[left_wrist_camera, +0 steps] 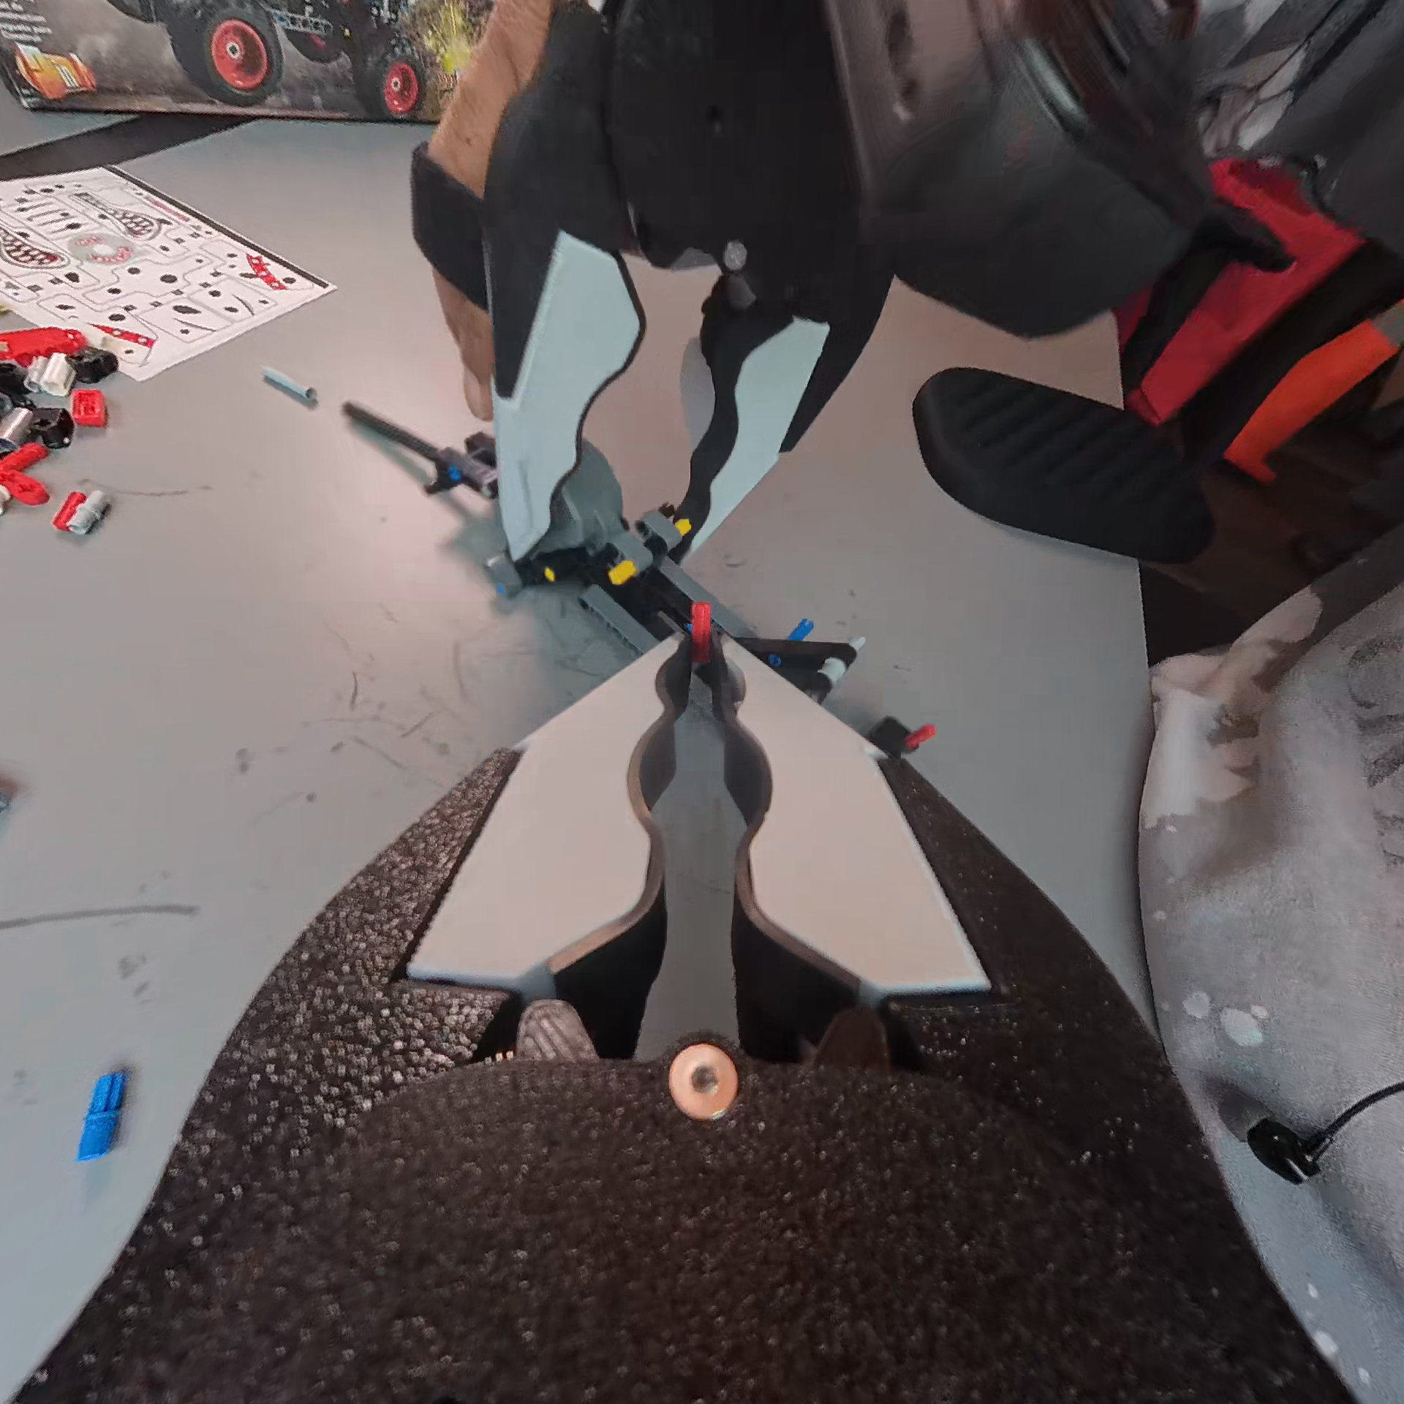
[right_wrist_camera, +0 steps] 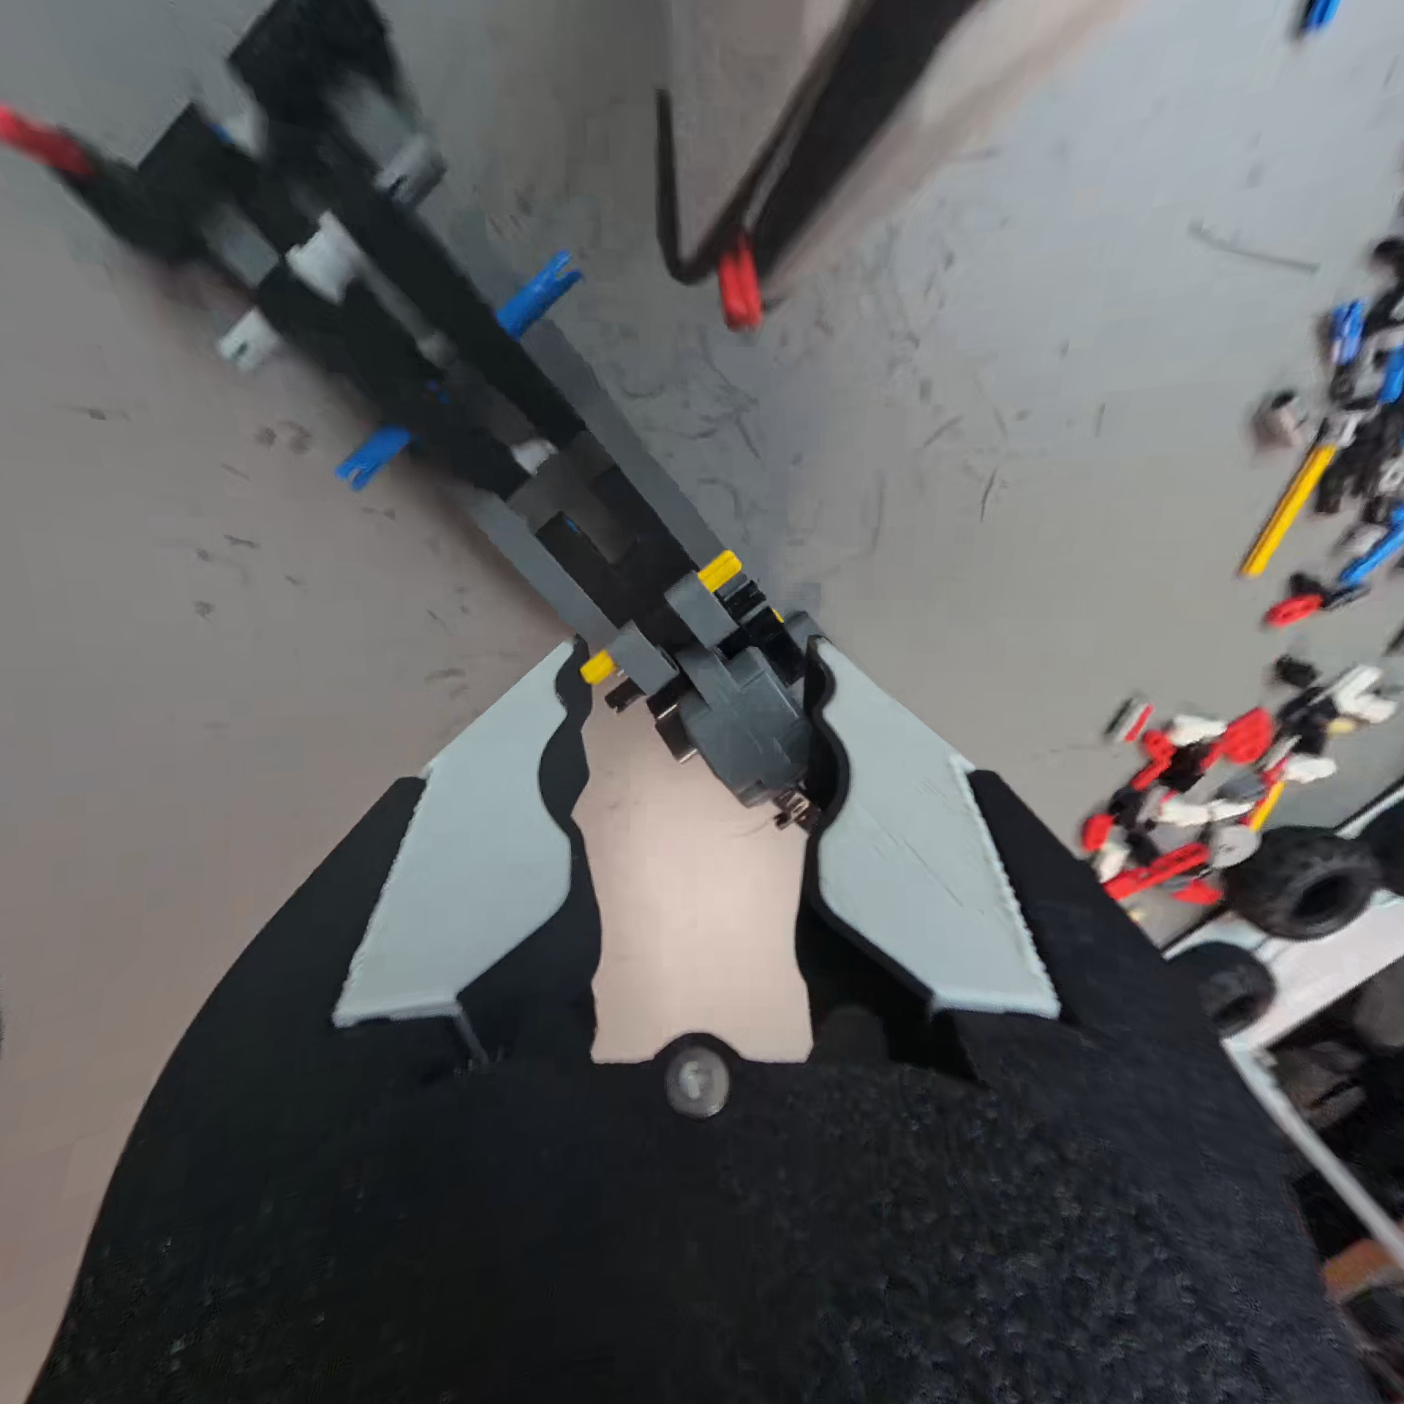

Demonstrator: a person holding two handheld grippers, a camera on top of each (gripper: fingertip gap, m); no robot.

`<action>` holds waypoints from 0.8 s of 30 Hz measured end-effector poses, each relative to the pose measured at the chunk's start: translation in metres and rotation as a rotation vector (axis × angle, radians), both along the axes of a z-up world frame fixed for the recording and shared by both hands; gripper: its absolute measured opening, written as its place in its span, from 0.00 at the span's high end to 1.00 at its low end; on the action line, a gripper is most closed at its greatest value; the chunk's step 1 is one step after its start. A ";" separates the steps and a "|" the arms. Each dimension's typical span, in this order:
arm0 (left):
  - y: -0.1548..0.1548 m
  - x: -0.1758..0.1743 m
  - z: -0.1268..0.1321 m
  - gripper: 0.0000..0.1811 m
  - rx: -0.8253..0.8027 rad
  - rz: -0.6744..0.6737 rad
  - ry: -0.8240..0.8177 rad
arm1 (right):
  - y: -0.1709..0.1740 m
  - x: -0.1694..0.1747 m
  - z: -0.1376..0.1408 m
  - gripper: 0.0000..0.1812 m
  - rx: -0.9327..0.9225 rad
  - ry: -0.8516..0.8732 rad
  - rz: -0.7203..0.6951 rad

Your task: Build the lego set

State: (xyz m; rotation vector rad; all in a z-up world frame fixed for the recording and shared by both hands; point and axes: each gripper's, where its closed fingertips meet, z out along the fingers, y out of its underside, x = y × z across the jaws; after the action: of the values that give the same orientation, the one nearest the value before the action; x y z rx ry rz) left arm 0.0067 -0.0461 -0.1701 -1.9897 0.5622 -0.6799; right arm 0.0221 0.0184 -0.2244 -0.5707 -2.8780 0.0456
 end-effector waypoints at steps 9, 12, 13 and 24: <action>-0.004 0.008 -0.009 0.97 -0.034 -0.039 0.080 | 0.027 0.046 0.000 0.74 -0.131 0.065 -0.326; -0.003 0.009 -0.015 0.97 -0.056 -0.035 0.086 | 0.036 0.062 0.000 0.75 -0.114 0.038 -0.293; -0.003 0.009 -0.017 0.97 -0.062 -0.034 0.087 | 0.037 0.071 0.000 0.75 -0.117 0.010 -0.287; -0.014 0.037 0.001 0.97 -0.069 -0.176 -0.041 | -0.018 0.063 0.100 0.80 -0.533 0.494 -0.359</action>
State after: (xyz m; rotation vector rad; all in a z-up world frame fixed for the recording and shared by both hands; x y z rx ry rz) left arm 0.0440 -0.0606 -0.1694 -2.0012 0.7029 -0.8556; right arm 0.0850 0.0002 -0.1243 -0.9942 -2.2336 0.7923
